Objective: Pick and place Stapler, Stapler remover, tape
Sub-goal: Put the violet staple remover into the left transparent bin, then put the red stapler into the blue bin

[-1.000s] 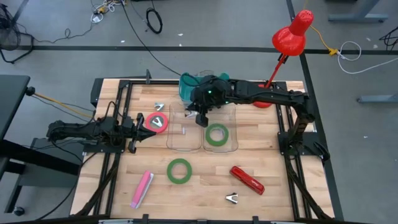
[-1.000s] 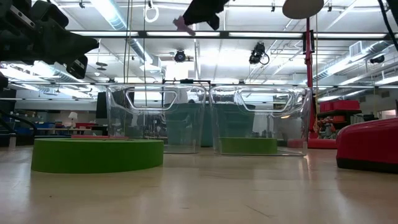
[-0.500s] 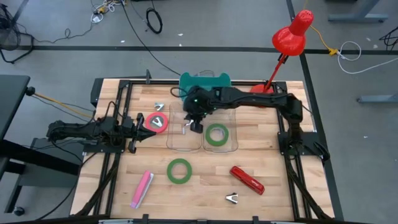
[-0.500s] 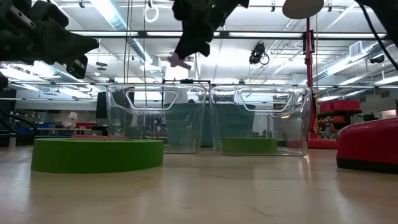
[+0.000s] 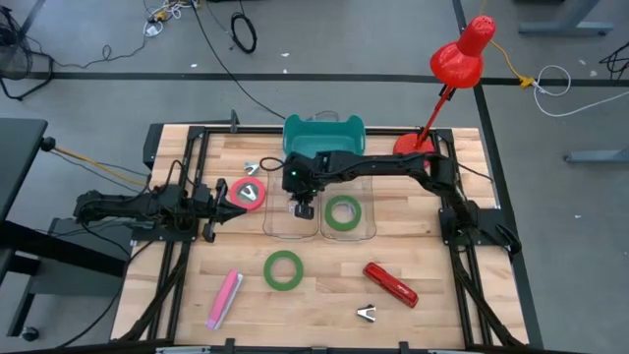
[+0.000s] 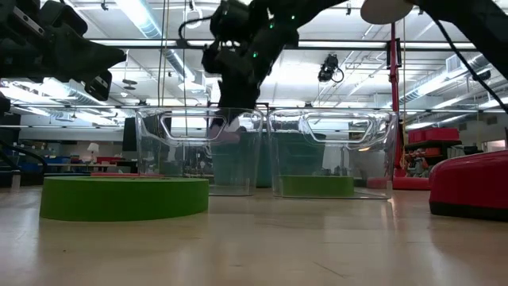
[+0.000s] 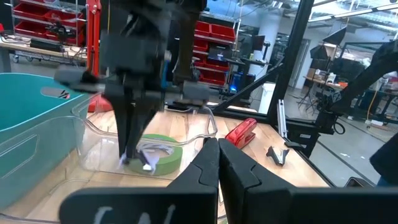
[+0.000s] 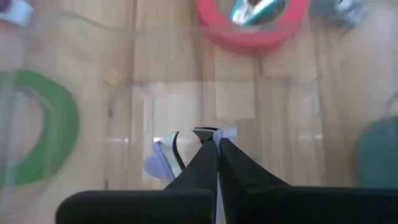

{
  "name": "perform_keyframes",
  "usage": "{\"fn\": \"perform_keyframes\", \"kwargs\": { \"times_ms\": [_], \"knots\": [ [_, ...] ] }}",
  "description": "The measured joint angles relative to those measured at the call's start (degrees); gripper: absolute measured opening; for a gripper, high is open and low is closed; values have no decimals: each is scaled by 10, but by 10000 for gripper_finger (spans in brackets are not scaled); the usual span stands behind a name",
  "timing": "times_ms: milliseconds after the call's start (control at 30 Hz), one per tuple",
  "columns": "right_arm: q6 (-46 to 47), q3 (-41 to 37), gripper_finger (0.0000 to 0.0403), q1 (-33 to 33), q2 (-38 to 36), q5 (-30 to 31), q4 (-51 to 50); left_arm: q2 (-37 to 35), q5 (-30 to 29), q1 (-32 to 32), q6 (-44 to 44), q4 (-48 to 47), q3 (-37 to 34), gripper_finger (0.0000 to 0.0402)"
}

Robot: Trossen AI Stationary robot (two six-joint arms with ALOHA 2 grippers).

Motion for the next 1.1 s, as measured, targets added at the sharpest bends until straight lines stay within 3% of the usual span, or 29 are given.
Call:
{"fn": "perform_keyframes", "kwargs": {
  "times_ms": [667, 1100],
  "knots": [
    [4, 0, 5, 0, 31, 0, 23, 0, 0, 0, 0, 0, 0, 3],
    [28, 0, 96, 1, 31, 0, 17, 0, 0, 0, 0, 0, 0, 3]
  ]
}}
